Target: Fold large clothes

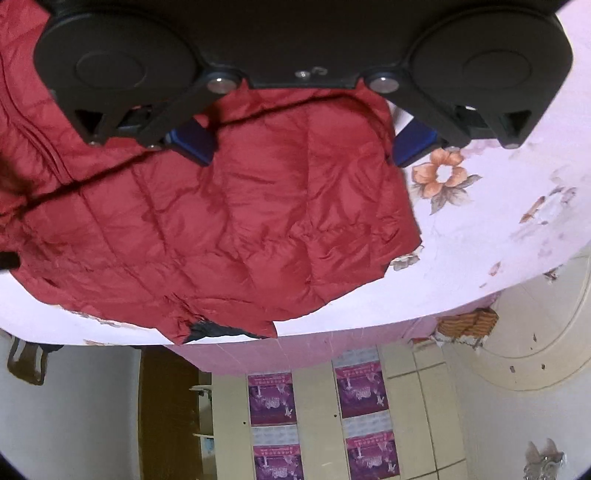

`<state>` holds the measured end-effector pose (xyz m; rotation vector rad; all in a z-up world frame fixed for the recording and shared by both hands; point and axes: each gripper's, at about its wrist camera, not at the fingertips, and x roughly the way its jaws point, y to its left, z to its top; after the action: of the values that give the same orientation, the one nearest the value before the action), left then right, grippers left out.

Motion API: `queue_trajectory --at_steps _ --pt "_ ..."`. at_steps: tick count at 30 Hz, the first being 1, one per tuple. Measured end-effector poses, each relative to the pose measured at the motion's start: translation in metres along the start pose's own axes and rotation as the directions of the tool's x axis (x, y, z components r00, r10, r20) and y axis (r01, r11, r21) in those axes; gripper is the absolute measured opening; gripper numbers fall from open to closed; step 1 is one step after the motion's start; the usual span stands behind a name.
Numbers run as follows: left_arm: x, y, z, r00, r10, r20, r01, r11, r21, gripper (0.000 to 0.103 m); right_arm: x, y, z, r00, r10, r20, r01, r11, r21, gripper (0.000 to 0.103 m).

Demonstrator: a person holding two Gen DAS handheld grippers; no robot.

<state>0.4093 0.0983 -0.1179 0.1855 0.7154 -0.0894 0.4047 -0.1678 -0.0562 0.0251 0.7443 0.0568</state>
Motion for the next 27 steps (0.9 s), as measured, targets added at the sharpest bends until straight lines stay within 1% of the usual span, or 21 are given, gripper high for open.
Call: queue_trajectory --at_steps 2,4,6,7,8,10,11,14,18,19,20,21,22,24,27 --pt "-0.009 -0.003 -0.006 1.0 0.009 -0.008 -0.008 1.0 0.014 0.103 -0.015 -0.007 -0.003 1.0 0.02 0.003 -0.02 1.0 0.011 0.086" --pt "-0.023 -0.003 -0.015 1.0 0.019 -0.006 -0.019 0.999 0.026 0.103 -0.031 -0.016 -0.009 1.0 0.026 0.014 -0.026 0.999 0.023 0.082" --pt "-0.039 0.0 -0.025 1.0 0.01 -0.011 -0.01 1.0 0.014 0.102 -0.049 -0.032 -0.016 0.999 0.044 0.018 -0.045 0.997 0.065 0.082" --pt "-0.049 0.002 -0.031 1.0 0.009 -0.011 -0.009 1.0 0.007 0.101 -0.058 -0.041 -0.021 0.999 0.05 0.019 -0.052 0.995 0.085 0.08" --pt "-0.057 0.004 -0.037 1.0 0.017 -0.014 -0.017 1.0 0.002 0.1 -0.068 -0.05 -0.027 0.998 0.055 0.017 -0.057 0.993 0.103 0.073" --pt "-0.072 0.009 -0.049 0.999 0.024 -0.026 -0.024 1.0 -0.004 0.095 -0.084 -0.069 -0.041 0.998 0.066 0.003 -0.066 0.988 0.139 0.068" --pt "-0.08 0.013 -0.056 0.999 0.029 -0.034 -0.03 0.999 -0.012 0.094 -0.093 -0.075 -0.047 0.998 0.067 -0.002 -0.066 0.986 0.152 0.068" --pt "-0.103 0.024 -0.077 0.997 0.03 -0.065 -0.033 0.998 -0.051 0.087 -0.121 -0.102 -0.073 0.997 0.079 -0.025 -0.072 0.977 0.202 0.068" --pt "-0.133 0.034 -0.106 0.996 0.011 -0.089 -0.021 0.993 -0.114 0.085 -0.155 -0.132 -0.109 0.993 0.105 -0.052 -0.087 0.959 0.27 0.068" --pt "-0.139 0.037 -0.113 0.996 -0.004 -0.095 -0.009 0.99 -0.142 0.082 -0.163 -0.139 -0.12 0.991 0.121 -0.06 -0.098 0.951 0.293 0.068" --pt "-0.145 0.041 -0.12 0.995 -0.021 -0.101 0.003 0.984 -0.176 0.081 -0.17 -0.145 -0.13 0.989 0.133 -0.066 -0.106 0.944 0.312 0.066" --pt "-0.149 0.045 -0.127 0.994 -0.036 -0.107 0.013 0.977 -0.211 0.078 -0.176 -0.149 -0.139 0.987 0.143 -0.074 -0.111 0.938 0.328 0.061" --pt "-0.155 0.048 -0.134 0.993 -0.043 -0.111 0.015 0.969 -0.246 0.076 -0.181 -0.153 -0.147 0.984 0.158 -0.087 -0.119 0.93 0.347 0.052" --pt "-0.166 0.055 -0.148 0.992 -0.059 -0.114 0.021 0.951 -0.308 0.075 -0.191 -0.161 -0.165 0.976 0.194 -0.102 -0.14 0.909 0.392 0.051" --pt "-0.182 0.062 -0.167 0.988 -0.122 -0.095 0.073 0.91 -0.408 0.074 -0.205 -0.164 -0.185 0.968 0.228 -0.104 -0.163 0.89 0.426 0.051"
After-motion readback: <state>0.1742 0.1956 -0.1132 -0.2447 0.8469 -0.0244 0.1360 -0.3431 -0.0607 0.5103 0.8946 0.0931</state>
